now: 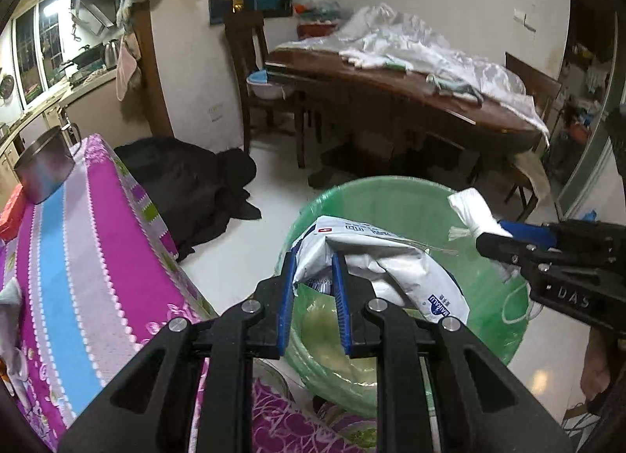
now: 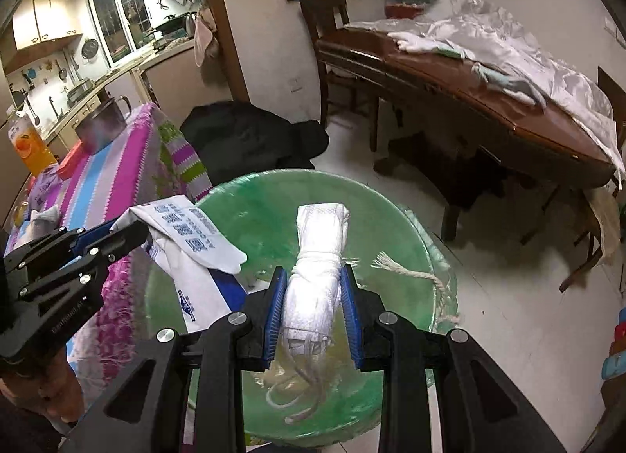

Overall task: Collect trash
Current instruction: 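Carry mask and wrapper to the green bin and open both tools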

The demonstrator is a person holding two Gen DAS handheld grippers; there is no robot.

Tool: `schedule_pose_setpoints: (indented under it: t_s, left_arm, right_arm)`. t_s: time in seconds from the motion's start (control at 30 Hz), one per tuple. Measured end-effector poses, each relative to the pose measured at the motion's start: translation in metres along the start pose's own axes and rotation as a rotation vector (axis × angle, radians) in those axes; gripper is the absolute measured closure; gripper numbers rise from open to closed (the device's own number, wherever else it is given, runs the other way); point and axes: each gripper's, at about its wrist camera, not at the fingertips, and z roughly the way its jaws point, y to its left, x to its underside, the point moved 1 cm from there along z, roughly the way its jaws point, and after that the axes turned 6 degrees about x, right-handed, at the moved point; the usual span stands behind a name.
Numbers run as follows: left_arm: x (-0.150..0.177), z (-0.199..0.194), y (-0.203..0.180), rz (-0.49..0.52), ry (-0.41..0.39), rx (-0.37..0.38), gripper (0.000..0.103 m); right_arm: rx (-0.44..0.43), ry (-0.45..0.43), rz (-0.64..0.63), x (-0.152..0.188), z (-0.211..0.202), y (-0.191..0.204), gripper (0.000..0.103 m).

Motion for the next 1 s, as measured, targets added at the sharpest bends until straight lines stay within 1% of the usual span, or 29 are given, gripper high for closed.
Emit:
schedule_pose_setpoints:
  t_s: [0.13, 0.27, 0.37, 0.4, 0.43, 0.47, 0.5, 0.73, 0.87, 0.9, 0.93, 1.0]
  left_arm:
    - [0.003, 0.008, -0.003, 0.003, 0.015, -0.001, 0.085]
    - [0.004, 0.012, -0.006, 0.006, 0.023, -0.002, 0.085]
    - [0.004, 0.015, -0.006, 0.002, 0.032, -0.006, 0.082]
    - [0.004, 0.016, -0.006, -0.001, 0.036, -0.014, 0.073]
    - [0.003, 0.017, -0.005, -0.006, 0.035, -0.018, 0.069]
    - [0.002, 0.016, -0.004, -0.012, 0.031, -0.029, 0.057]
    - [0.001, 0.016, -0.002, -0.017, 0.026, -0.042, 0.048]
    - [-0.002, 0.006, 0.003, -0.045, 0.007, -0.044, 0.047]
    - [-0.001, -0.011, 0.004, -0.052, -0.013, -0.034, 0.047]
    - [0.000, -0.019, 0.004, -0.053, -0.023, -0.033, 0.047]
    - [0.002, -0.030, 0.005, -0.054, -0.038, -0.032, 0.047]
    - [0.012, -0.059, 0.011, -0.046, -0.069, -0.028, 0.047]
  right_arm:
    - [-0.003, 0.010, 0.004, 0.004, 0.013, -0.007, 0.073]
    - [-0.003, 0.014, 0.000, 0.005, 0.015, -0.010, 0.073]
    - [-0.001, 0.015, 0.000, 0.006, 0.017, -0.009, 0.072]
    - [-0.003, 0.013, 0.004, 0.006, 0.018, -0.010, 0.071]
    - [-0.001, 0.011, 0.007, 0.006, 0.017, -0.011, 0.070]
    - [0.001, 0.007, 0.010, 0.006, 0.017, -0.012, 0.066]
    - [0.002, 0.004, 0.013, 0.006, 0.016, -0.013, 0.065]
    - [0.006, -0.030, 0.014, 0.004, 0.005, -0.012, 0.064]
    - [0.009, -0.077, -0.008, 0.001, -0.014, 0.000, 0.064]
    - [0.001, -0.097, -0.014, 0.001, -0.023, 0.004, 0.064]
    - [-0.028, -0.135, -0.022, 0.002, -0.037, 0.012, 0.063]
    - [-0.094, -0.197, -0.042, 0.007, -0.061, 0.027, 0.055]
